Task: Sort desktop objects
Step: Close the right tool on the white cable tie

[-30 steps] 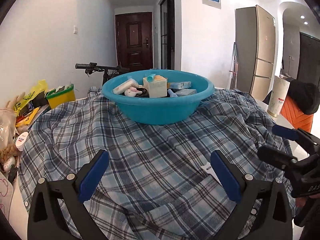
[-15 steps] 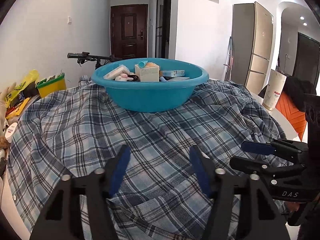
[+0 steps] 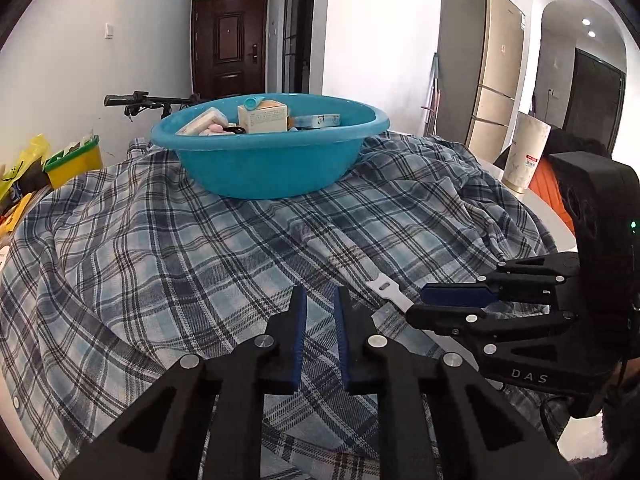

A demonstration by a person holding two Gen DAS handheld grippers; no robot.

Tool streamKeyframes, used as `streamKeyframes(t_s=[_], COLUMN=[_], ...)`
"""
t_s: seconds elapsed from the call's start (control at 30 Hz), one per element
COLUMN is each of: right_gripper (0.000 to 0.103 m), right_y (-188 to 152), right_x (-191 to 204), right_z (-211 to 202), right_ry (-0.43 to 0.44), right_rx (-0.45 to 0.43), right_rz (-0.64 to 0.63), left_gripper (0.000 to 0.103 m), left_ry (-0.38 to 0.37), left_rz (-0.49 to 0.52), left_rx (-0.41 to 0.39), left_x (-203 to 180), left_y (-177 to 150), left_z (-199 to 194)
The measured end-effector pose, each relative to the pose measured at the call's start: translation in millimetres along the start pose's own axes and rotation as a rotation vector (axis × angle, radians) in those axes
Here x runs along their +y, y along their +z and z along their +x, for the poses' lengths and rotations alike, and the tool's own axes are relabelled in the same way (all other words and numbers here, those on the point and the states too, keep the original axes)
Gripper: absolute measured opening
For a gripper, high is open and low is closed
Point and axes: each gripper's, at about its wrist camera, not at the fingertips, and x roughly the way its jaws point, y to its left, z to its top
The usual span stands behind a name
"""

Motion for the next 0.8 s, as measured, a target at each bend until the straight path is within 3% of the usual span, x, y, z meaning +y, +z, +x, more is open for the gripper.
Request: streamKeyframes(t_s=[0.23,0.4,0.8], right_gripper=[0.020,0.004,0.004], right_y=[0,0,1], right_x=[3,3,-3], right_z=[9,8,10], right_ry=[-0.007,-0.016,-0.019], right_rx=[0.052,0.046,0.057], right_rz=[-0.028,-0.036,-0.003], left_gripper=[0.015,0.015,0.015], left_ry=[-0.030,-0.037,-0.098], left_rz=[0.049,0.063,0.071], left_rx=[0.040,0.089,0.149], left_x=[-11,-14,-23], left_y=[-2,-6,-13], left_z=[6,14,23])
